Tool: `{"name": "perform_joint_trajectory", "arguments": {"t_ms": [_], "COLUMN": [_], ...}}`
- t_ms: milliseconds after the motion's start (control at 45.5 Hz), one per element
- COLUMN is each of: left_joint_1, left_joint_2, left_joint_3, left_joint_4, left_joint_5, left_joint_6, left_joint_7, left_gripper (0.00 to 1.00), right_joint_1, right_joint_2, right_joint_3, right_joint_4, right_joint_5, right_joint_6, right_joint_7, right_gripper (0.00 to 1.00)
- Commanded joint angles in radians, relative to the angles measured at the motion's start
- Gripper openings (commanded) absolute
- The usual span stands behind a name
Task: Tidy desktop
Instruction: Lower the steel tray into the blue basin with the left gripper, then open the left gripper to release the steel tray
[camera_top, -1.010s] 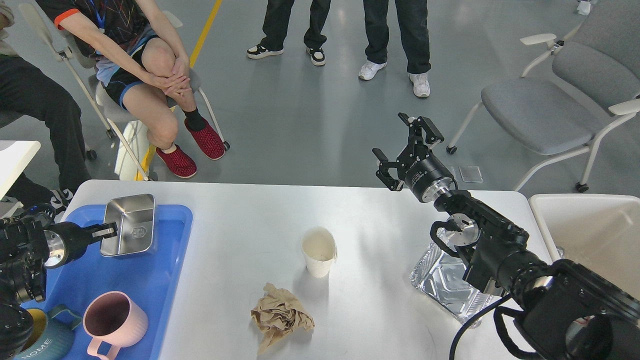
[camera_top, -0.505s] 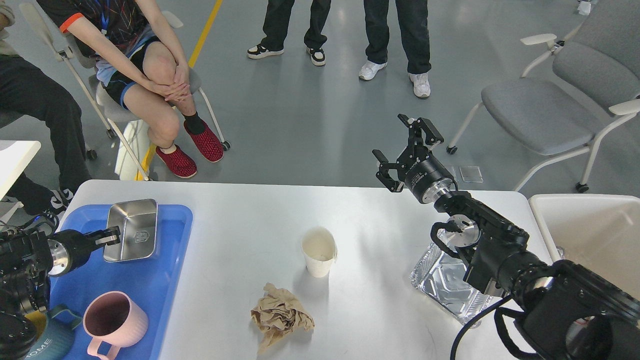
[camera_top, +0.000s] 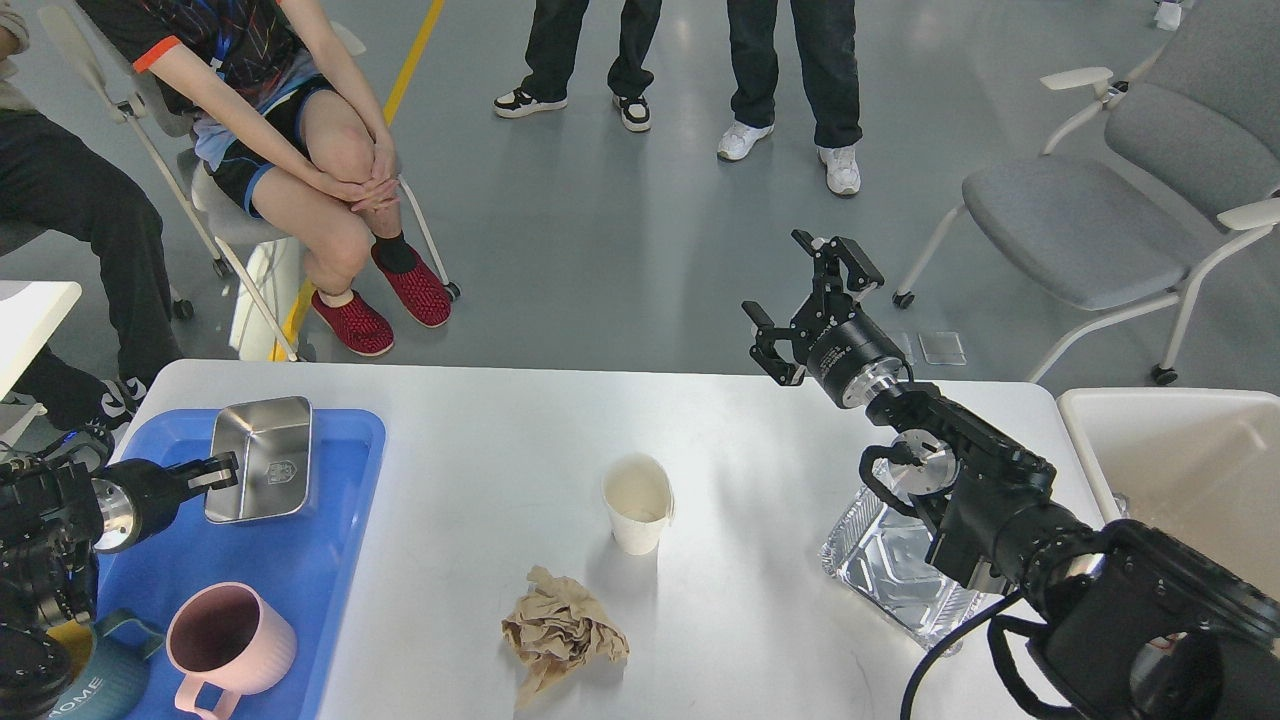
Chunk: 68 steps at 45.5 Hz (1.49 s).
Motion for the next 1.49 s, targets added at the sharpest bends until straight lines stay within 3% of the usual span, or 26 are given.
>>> {"name": "perform_joint_trajectory", "arguments": {"t_ms": [0, 1054, 1471], "left_joint_1": [0.0, -0.023, -0.17], "left_joint_2": [0.0, 0.003, 0.037], "left_joint_3": [0.002, 0.002, -0.011], "left_joint_4": [0.0, 0.0, 0.002], "left_joint_5": [0.0, -0.002, -0.106], "left_joint_6": [-0.001, -0.004, -0.058], "left_joint_7": [0.003, -0.006, 0.024], "left_gripper": [0.97, 0.97, 0.97], "right_joint_1": [0.002, 0.005, 0.012], "right_joint_2": [-0.001, -0.003, -0.002], "right_joint_3": [0.0, 0.0, 0.0], "right_joint_4": [0.0, -0.002, -0.002], "right_joint_5": [0.0, 0.0, 0.0], "right_joint_6": [0.0, 0.0, 0.0], "right_joint_7": [0.0, 0.0, 0.0], "right_gripper": [1.0, 1.0, 1.0]}}
